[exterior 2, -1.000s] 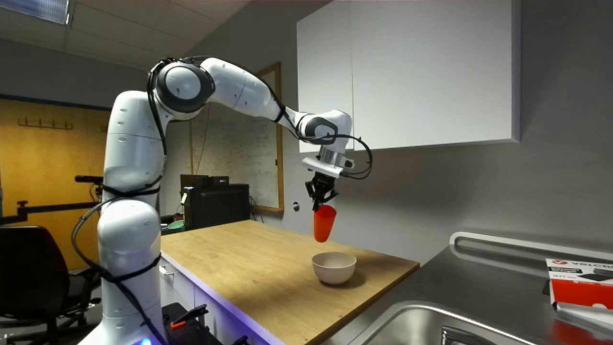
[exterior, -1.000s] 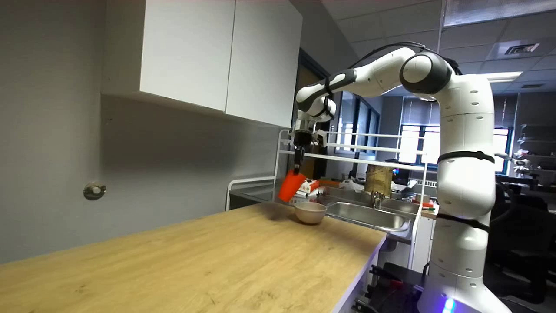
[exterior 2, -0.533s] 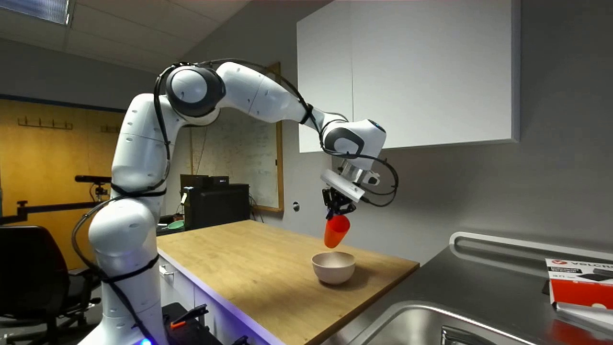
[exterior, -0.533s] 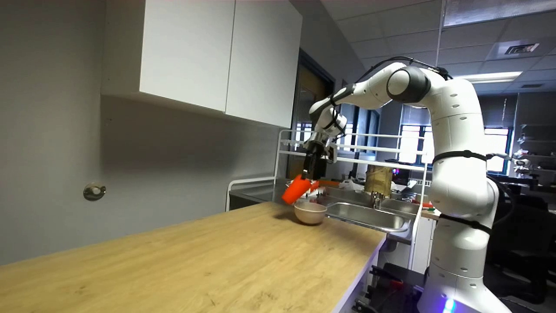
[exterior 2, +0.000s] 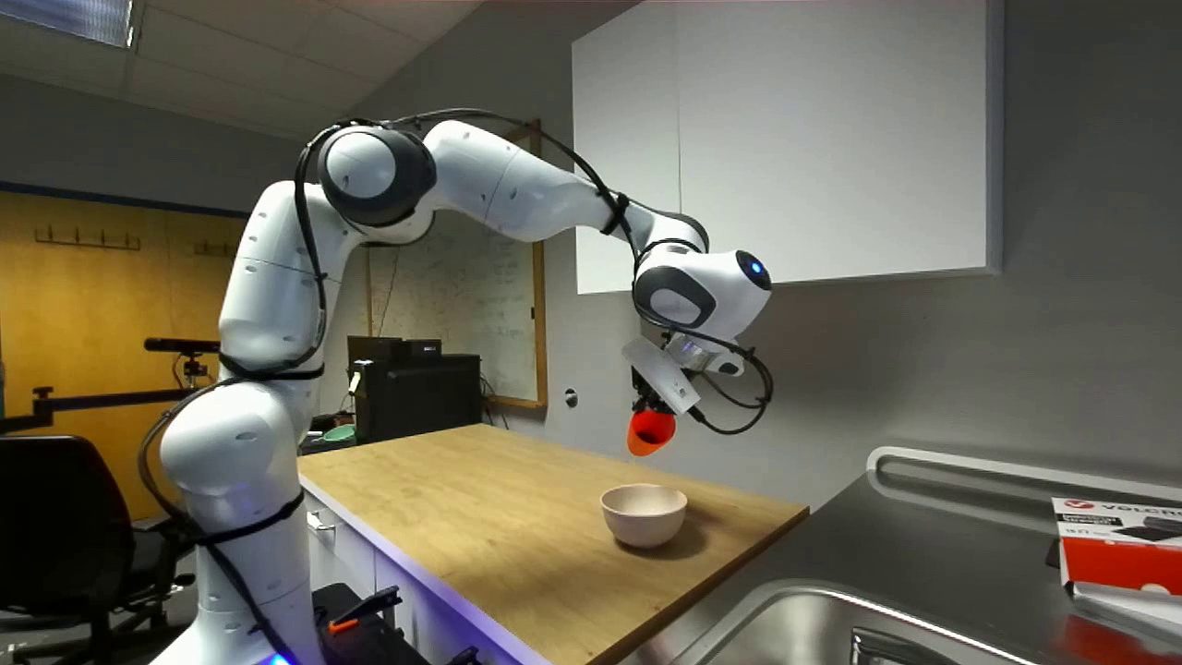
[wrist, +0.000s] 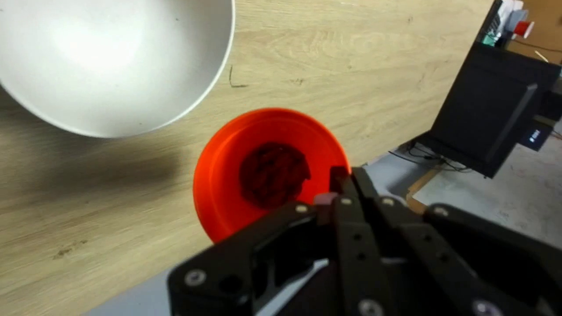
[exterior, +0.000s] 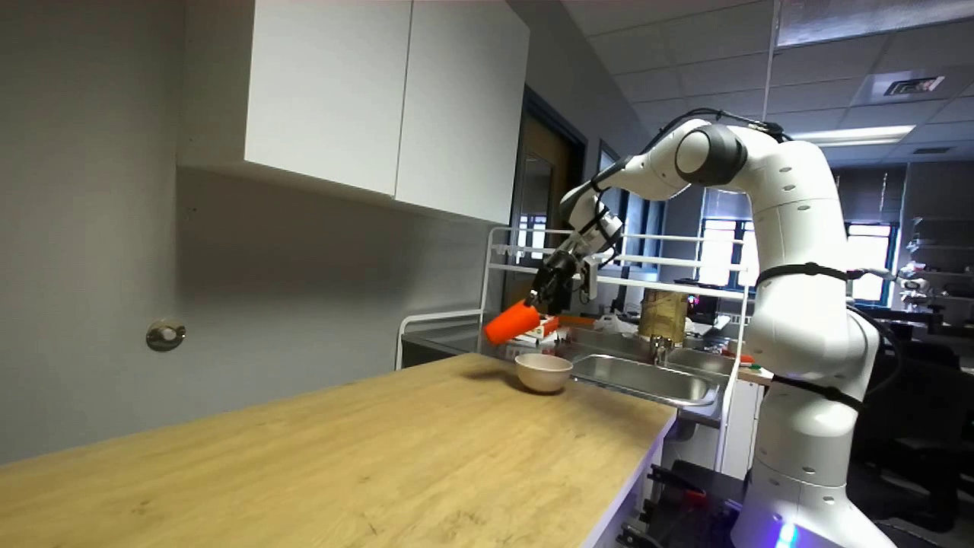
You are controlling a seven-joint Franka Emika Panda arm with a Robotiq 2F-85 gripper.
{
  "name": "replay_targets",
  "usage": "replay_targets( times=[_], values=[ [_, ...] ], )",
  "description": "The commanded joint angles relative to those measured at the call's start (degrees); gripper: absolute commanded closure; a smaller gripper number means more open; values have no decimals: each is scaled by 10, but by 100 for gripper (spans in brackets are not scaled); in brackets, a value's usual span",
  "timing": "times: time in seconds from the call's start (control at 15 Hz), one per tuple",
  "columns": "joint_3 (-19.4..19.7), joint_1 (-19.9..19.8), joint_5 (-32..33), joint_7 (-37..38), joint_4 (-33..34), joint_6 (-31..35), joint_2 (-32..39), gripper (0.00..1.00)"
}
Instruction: Pour the contents from the orange cup into the bowl
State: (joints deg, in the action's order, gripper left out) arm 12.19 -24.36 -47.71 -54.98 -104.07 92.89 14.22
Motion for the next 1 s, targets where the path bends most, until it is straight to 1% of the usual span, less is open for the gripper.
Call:
replay_targets(
  times=[0.0, 0.4, 0.73, 0.93],
  values=[
    [11, -7, -65, -18, -18, -26, 7, 99],
    [27, -13, -118, -59, -58, -46, 25, 99],
    [38, -33, -172, -99, -67, -120, 55, 99],
    [44, -43, -198, -108, -61, -166, 75, 99]
  ],
)
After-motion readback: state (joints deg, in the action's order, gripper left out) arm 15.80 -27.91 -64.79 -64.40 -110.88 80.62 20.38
